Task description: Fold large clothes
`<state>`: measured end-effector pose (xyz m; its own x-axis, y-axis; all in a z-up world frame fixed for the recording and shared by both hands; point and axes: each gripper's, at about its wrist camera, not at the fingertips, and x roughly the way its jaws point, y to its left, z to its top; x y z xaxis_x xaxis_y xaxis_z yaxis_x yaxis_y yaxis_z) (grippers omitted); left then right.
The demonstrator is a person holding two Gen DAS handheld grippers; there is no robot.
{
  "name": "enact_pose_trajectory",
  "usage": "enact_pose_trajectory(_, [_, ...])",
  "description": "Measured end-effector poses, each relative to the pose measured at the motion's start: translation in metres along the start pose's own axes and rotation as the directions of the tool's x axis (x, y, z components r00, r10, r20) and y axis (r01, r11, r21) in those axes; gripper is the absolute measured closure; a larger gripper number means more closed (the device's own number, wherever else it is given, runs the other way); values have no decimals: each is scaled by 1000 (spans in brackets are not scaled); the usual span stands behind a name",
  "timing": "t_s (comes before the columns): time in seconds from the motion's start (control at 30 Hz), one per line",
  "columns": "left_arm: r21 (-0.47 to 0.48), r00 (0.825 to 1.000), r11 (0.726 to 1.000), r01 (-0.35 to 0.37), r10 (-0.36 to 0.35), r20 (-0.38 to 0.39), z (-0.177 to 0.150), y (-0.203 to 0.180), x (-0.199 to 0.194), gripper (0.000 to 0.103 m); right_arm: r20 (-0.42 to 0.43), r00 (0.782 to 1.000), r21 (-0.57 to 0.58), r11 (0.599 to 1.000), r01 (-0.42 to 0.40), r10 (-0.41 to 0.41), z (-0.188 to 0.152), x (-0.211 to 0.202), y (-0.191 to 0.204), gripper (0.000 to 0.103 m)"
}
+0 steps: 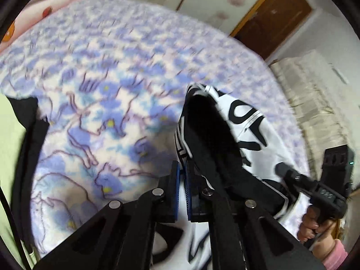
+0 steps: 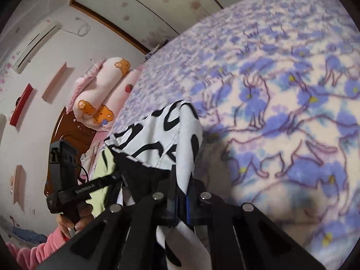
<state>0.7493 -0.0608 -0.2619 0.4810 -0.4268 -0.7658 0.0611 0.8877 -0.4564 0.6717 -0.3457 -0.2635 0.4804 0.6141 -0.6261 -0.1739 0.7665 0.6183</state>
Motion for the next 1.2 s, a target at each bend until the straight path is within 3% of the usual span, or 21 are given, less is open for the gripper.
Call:
enact_pose_trajectory(0.1, [32,993,995,92,-94,67,-10,-10,-44,100,73,996,-34,998,-45,48,-17,-33,18,100])
enact_pose_trajectory(0.17, [46,989,992,117,-121,82,-20,-14,-66,100,108,991,-43,996,-80,85,-30,-50,26,100])
enact_pose_trajectory(0.33, [76,994,991,106,-107,5,-50,-19,-85,100,168,983,-121,991,-56,76,-58,-80,54,101])
enact_pose_trajectory(0.43, [81,995,993,82,-77,-67,-65,-16,-73,99,152,985,-154,986,-59,83,-64,-87,65,101])
enact_pose_trajectory(0.5, [42,985,992,121,-114,-127,-71,-9,-61,92,137,987,-183,981,-57,83,-66,-89,73,102])
enact_pose_trajectory(0.57, [7,979,991,136,-134,-155,-72,-2,-47,78,118,989,-205,977,-59,84,-67,-90,79,102])
enact_pose_trajectory(0.7, [-23,966,990,140,-142,-216,-61,10,-14,73,91,994,-235,971,-42,65,-72,-90,84,102])
enact_pose_trajectory(0.8, [-31,944,984,177,-179,-277,-52,14,12,70,84,994,-227,972,-53,74,-72,-89,80,102])
enact_pose_trajectory(0.9, [-62,907,968,242,-248,-341,-44,18,41,62,76,993,-223,972,-76,95,-72,-88,78,102])
enact_pose_trajectory(1.0, [-149,836,930,335,-366,-408,-40,25,72,58,62,992,-241,966,-90,108,-71,-86,77,102])
enact_pose_trajectory(1.07, [-190,808,912,364,-411,-422,-37,29,87,48,51,992,-252,962,-101,117,-70,-84,76,102])
enact_pose_trajectory(1.13, [-230,771,889,395,-457,-444,-35,30,102,45,38,990,-263,958,-118,133,-69,-84,75,102])
enact_pose_trajectory(1.2, [-232,753,887,400,-462,-469,-34,27,113,39,27,990,-274,953,-129,142,-68,-85,75,102])
